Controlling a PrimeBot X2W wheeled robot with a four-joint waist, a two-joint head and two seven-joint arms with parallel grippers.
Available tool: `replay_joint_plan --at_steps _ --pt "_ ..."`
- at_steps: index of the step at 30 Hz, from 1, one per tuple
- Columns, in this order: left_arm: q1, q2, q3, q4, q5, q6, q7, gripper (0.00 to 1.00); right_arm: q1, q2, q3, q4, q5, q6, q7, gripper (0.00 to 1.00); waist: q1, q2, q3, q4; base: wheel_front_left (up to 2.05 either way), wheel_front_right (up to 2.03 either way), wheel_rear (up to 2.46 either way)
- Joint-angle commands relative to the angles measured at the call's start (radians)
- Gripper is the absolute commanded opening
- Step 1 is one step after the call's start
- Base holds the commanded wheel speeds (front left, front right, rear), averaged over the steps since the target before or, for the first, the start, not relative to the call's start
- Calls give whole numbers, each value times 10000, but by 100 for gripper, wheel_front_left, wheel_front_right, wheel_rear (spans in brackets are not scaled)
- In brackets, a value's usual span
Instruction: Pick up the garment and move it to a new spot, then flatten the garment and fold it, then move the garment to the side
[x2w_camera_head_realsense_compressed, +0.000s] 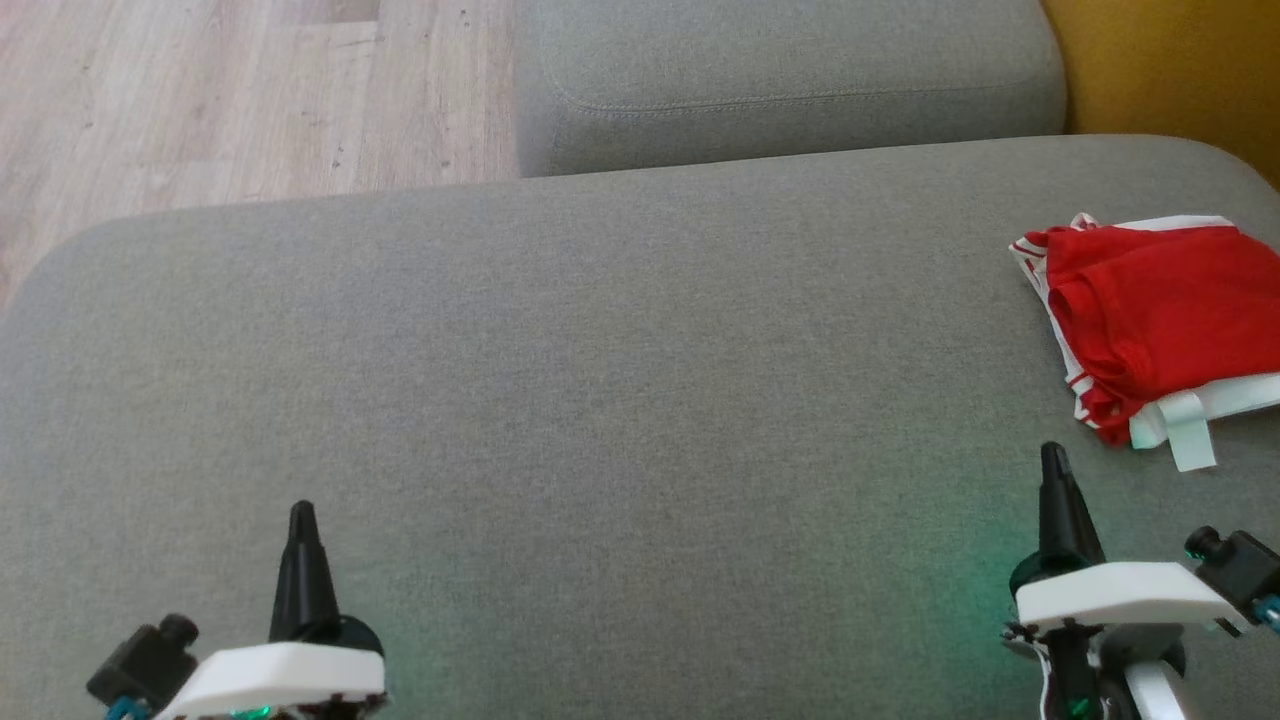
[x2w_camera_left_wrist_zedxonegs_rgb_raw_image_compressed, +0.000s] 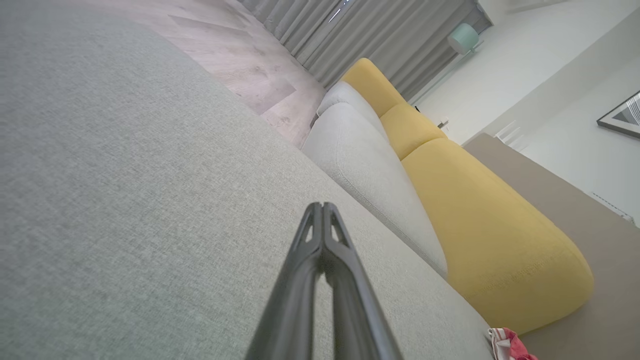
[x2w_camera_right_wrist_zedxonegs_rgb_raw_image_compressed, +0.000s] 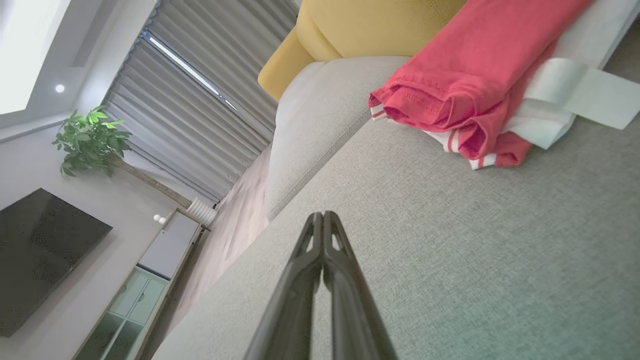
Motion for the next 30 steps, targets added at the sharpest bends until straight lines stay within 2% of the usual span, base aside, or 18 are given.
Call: replay_joint_plan --at_steps 1,30 --pt "-595 122 266 -272 -242 -43 61 0 -548 -126 11 -367 256 -2 77 0 0 -1 0 0 0 0 0" --pt "-937 148 809 -41 -3131 -92 896 0 -628 -145 -452 -596 3199 -4 896 0 -1 -1 12 8 0 0 0"
